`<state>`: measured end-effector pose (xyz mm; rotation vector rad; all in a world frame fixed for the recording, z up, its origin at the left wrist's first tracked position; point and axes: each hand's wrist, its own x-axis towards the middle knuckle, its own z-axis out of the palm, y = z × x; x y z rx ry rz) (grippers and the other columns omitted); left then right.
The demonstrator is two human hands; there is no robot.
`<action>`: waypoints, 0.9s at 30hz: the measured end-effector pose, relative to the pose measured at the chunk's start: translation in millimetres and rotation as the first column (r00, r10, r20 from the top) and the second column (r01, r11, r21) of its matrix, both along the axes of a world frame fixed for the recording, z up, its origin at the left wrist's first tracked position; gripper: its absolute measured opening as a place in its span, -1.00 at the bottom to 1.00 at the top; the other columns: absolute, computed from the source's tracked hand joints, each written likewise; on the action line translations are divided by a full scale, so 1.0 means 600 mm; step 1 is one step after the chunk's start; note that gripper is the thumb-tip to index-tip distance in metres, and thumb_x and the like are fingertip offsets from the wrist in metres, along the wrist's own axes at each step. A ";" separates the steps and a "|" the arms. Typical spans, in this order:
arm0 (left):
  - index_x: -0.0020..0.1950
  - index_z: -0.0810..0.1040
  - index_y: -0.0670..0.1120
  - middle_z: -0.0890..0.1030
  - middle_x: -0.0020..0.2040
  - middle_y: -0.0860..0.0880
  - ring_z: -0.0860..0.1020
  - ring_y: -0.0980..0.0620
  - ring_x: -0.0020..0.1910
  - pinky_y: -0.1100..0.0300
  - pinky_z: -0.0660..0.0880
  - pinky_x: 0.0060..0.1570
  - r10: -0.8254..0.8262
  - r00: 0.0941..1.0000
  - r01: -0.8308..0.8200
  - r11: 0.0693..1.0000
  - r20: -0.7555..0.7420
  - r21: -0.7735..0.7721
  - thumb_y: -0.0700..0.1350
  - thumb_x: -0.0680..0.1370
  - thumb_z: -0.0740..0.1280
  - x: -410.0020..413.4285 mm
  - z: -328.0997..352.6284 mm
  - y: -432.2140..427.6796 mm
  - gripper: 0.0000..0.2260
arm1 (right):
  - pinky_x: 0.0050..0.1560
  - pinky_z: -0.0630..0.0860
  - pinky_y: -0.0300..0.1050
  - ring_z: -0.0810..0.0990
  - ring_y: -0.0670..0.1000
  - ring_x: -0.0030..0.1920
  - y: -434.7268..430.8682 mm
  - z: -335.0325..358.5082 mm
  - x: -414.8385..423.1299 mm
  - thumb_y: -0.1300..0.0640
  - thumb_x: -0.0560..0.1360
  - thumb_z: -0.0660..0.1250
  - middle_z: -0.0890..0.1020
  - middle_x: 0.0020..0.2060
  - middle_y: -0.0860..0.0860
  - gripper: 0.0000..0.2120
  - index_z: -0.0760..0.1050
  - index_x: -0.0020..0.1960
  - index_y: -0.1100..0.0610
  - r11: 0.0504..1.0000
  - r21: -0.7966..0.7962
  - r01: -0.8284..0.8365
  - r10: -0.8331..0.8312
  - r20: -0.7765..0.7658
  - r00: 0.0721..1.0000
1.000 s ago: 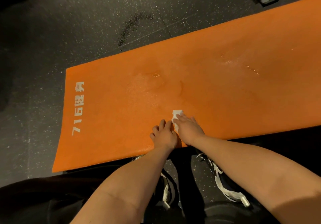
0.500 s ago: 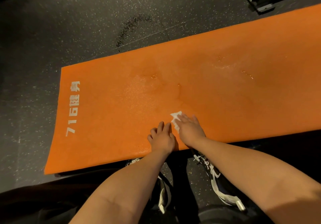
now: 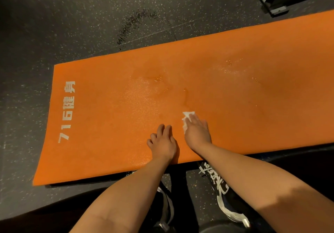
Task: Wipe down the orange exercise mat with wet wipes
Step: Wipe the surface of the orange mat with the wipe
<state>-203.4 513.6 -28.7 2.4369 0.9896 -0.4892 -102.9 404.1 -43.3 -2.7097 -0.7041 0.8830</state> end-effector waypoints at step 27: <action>0.54 0.33 -0.22 0.26 0.57 -0.14 0.13 -0.14 0.55 0.10 0.06 0.53 0.206 0.945 -0.174 0.974 0.254 -0.142 -0.28 0.63 0.16 -0.028 -0.039 0.052 -0.55 | 0.57 -0.23 0.21 -0.23 0.01 0.63 0.092 -0.029 0.025 0.18 0.66 0.06 -0.13 0.65 -0.02 -0.37 -0.07 0.66 -0.01 0.973 -0.025 -0.230 0.230 -0.001 0.973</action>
